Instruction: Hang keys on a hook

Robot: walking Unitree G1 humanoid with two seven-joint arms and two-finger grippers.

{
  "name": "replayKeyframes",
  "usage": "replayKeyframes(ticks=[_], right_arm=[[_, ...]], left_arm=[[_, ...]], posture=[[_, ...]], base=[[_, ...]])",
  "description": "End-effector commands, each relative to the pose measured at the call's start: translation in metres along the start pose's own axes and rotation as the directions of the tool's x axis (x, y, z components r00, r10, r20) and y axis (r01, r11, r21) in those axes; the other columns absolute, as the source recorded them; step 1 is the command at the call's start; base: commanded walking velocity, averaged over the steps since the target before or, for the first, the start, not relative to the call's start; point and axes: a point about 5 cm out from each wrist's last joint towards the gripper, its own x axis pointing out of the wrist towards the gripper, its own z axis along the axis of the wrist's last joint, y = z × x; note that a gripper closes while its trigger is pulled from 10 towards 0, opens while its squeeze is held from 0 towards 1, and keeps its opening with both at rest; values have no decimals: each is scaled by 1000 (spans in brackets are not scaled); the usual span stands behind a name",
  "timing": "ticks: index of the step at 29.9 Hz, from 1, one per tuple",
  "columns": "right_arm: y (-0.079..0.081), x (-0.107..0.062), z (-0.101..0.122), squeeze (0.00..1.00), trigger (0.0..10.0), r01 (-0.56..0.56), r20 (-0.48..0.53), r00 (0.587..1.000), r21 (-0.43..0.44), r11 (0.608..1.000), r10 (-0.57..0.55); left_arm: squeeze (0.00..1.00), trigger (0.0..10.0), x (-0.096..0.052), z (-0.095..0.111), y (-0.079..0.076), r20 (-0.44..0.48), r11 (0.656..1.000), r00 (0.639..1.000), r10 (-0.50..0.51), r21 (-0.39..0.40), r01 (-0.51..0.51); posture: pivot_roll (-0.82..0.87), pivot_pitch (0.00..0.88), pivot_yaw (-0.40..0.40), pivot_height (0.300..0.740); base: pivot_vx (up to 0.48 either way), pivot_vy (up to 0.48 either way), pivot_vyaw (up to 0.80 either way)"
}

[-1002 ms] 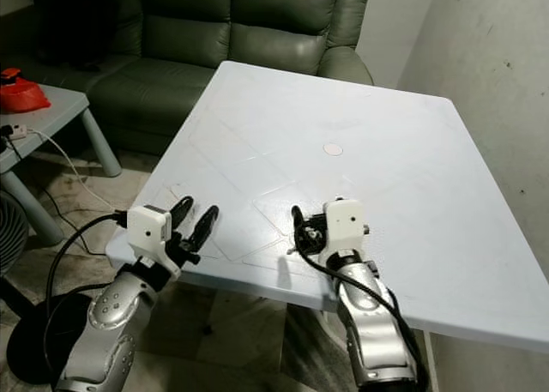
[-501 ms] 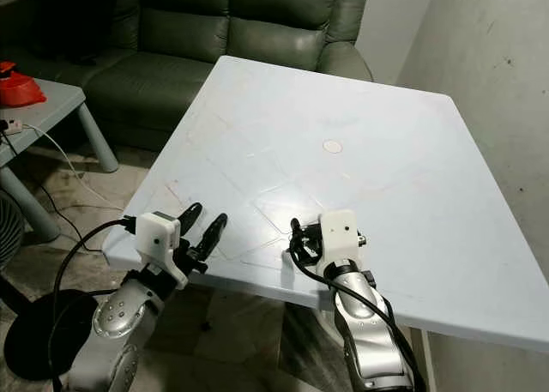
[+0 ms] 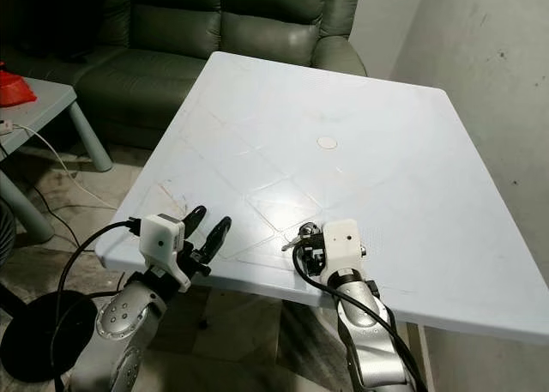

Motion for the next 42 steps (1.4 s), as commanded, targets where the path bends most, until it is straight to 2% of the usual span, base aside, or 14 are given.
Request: replayKeyframes(ticks=[1, 7, 8, 10, 11, 12, 13, 15, 17, 18, 19, 20, 42], right_arm=[[0, 0, -2, 0, 10000, -2, -17, 1000, 0, 1000, 2], [4, 0, 0, 0, 10000, -12, -10, 1000, 15, 1000, 12], [5, 0, 0, 0, 9255, -4, -12, 1000, 27, 1000, 4], [6, 1, 0, 0, 8980, 1, -14, 1000, 33, 999, 0], [6, 1, 0, 0, 7529, 3, -16, 1000, 38, 999, -2], [7, 1, 1, 0, 5529, 4, -16, 1000, 40, 999, -4], [7, 1, 1, 0, 5529, 6, -18, 1000, 44, 999, -5], [9, 2, 1, 0, 3255, 10, -22, 1000, 52, 999, -9], [10, 2, 1, 0, 3137, 11, -21, 1000, 54, 998, -10], [11, 2, 1, 0, 157, 13, -25, 1000, 60, 998, -11], [11, 2, 1, 0, 392, 13, -26, 1000, 63, 998, -12], [11, 2, 1, 0, 0, 15, -28, 1000, 62, 998, -13], [10, 3, 2, 0, 0, 37, -28, 999, 70, 997, -35]], left_arm=[[0, 10000, 0, 2, -2, 4, 1000, 1000, -1, 8, 1], [0, 10000, -1, 3, -2, 4, 1000, 1000, 3, 7, -3], [0, 10000, -1, 3, -2, 3, 1000, 1000, 4, 8, -4], [0, 10000, -1, 3, -2, 4, 1000, 1000, 5, 8, -5], [0, 10000, -1, 3, -2, 4, 1000, 1000, 5, 8, -5], [0, 10000, -1, 3, -2, 4, 1000, 1000, 5, 8, -5], [0, 10000, -1, 3, -2, 4, 1000, 1000, 6, 8, -6], [0, 10000, -1, 4, -1, 4, 1000, 1000, 7, 9, -7], [0, 10000, -1, 4, -1, 5, 1000, 1000, 7, 9, -7], [0, 10000, -1, 4, -2, 5, 1000, 1000, 7, 10, -7], [0, 10000, -1, 4, -2, 4, 1000, 1000, 7, 10, -7], [0, 10000, -1, 4, -2, 4, 1000, 1000, 7, 10, -7], [0, 10000, -1, 4, -2, 0, 1000, 1000, 8, 11, -8]], posture=[[-109, 113, -95, 740], [-109, 112, -95, 740], [-109, 115, -96, 740], [-107, 115, -96, 740], [-107, 115, -96, 740], [-107, 115, -96, 740], [-107, 115, -96, 740], [-107, 115, -96, 740], [-106, 115, -95, 740], [-106, 117, -94, 740], [-105, 116, -95, 740], [-105, 116, -95, 740], [-103, 119, -95, 740]], base=[[0, 0, 0], [0, 0, 0], [0, 0, 0], [0, 0, 0], [0, 0, 0], [0, 0, 0], [0, 0, 0], [0, 0, 0], [0, 0, 0], [0, 0, 0], [0, 0, 0], [0, 0, 0], [0, 0, 0]])
